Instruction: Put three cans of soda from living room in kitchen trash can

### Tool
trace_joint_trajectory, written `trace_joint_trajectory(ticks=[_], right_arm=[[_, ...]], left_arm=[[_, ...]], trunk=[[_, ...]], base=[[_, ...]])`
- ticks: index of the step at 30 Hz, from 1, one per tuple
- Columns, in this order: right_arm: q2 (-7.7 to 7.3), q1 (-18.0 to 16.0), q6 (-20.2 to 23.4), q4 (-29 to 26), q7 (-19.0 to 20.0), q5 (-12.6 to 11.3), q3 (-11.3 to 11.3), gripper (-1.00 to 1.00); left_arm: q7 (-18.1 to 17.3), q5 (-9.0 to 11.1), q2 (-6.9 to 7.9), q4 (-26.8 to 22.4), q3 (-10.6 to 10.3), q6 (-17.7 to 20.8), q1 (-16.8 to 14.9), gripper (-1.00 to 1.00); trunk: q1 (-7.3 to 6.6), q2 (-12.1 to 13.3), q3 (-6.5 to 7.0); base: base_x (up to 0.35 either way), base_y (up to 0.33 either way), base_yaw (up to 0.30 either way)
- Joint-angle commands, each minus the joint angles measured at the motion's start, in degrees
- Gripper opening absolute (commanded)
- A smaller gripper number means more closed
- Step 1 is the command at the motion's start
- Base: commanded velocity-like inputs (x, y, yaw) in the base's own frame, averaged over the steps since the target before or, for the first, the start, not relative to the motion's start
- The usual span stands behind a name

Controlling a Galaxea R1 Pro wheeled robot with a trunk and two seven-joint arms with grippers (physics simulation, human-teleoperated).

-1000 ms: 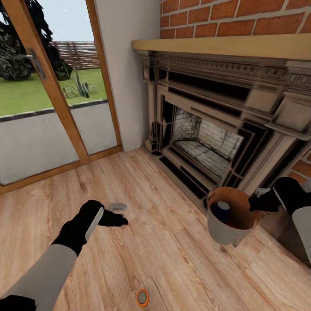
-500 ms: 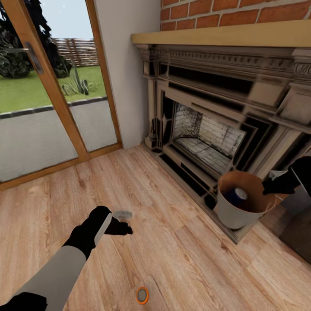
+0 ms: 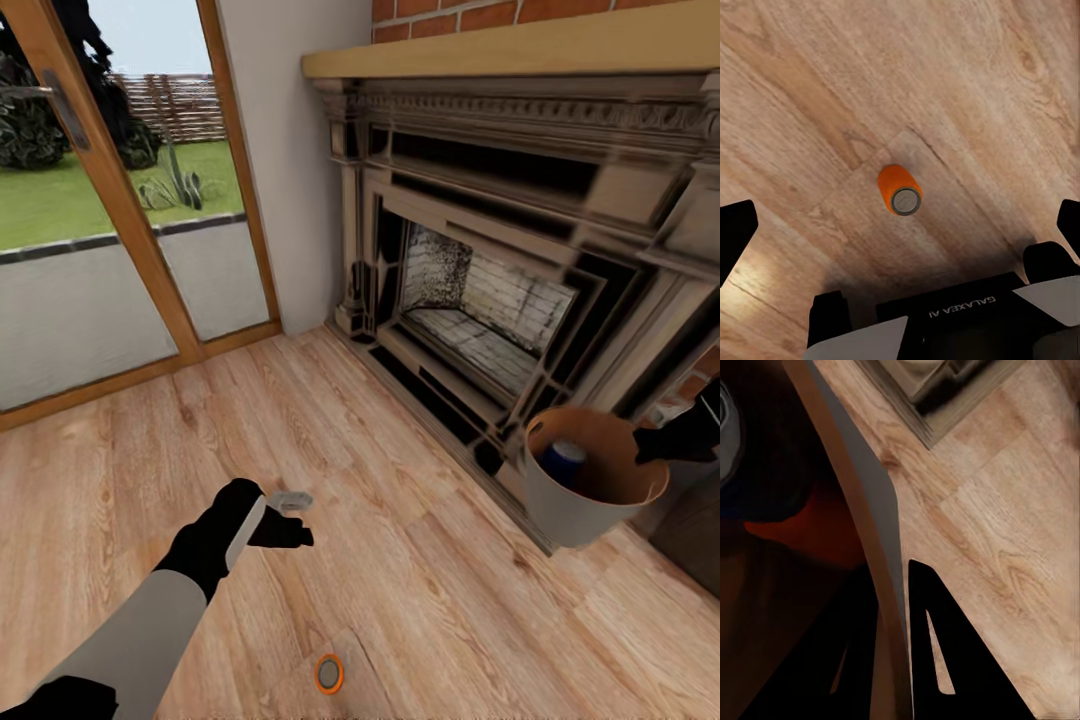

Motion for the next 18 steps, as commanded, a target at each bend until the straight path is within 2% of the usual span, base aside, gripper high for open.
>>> trace_joint_trajectory(ticks=[1, 18], right_arm=[[-0.04, -0.07, 0.50, 0.74, 0.20, -1.46, -0.32, -1.00], [-0.96, -0.88, 0.50, 2.12, 0.20, -1.42, -0.27, -1.00]], left_arm=[[0.03, -0.02, -0.18, -0.01, 0.00, 0.00, 0.01, 1.00], [0.06, -0.07, -0.55, 0.08, 0.00, 0.00, 0.01, 1.00]], trunk=[[0.22, -0.42, -0.27], [3.95, -7.24, -4.82]], base=[[0.000, 0.000, 0.000], [0.000, 0.000, 0.000]])
